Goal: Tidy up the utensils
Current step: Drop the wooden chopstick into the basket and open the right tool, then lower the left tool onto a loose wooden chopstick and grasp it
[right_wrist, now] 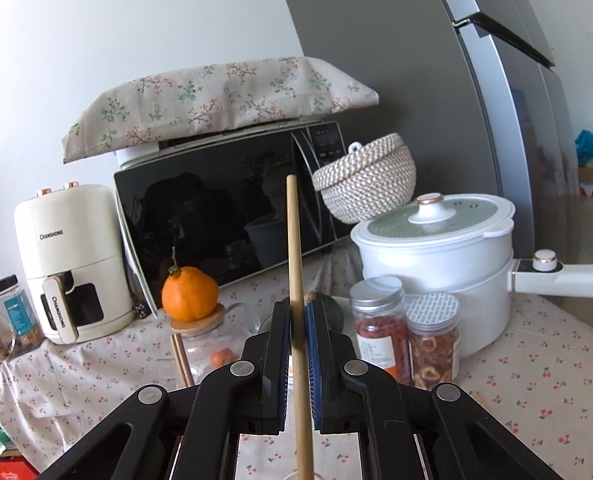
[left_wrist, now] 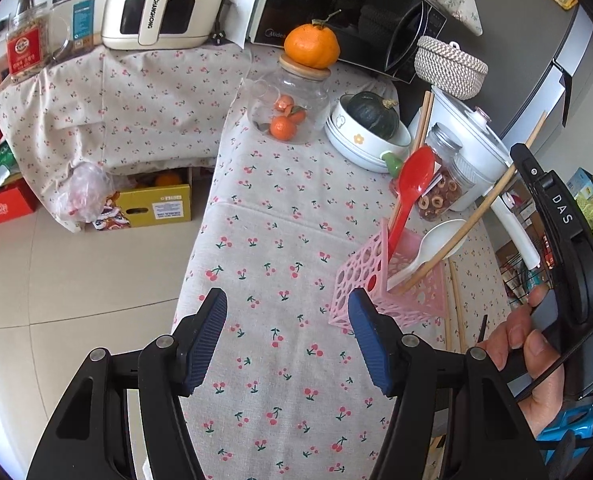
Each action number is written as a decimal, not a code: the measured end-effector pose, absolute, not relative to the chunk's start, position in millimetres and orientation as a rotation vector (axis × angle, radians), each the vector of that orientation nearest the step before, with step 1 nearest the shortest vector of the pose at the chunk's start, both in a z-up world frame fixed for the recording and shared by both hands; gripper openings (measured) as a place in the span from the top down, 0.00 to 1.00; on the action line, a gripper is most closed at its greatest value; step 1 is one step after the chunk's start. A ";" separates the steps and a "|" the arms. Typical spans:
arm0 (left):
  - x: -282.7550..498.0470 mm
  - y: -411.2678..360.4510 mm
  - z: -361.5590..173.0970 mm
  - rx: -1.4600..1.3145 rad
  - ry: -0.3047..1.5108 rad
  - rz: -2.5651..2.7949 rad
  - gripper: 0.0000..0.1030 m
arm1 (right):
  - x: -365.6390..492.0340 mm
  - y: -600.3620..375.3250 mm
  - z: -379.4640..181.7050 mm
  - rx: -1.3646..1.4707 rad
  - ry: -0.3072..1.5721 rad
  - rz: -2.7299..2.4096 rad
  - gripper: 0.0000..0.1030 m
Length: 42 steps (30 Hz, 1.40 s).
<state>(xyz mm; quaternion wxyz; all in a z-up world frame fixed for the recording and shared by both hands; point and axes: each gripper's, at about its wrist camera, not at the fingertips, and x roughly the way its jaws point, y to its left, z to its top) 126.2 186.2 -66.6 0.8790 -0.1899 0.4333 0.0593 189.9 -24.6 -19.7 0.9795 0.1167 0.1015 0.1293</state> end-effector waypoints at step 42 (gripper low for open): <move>108.1 7.5 -88.7 -0.071 1.128 -0.094 0.12 | 136.4 -244.2 -53.1 0.192 0.913 0.079 0.06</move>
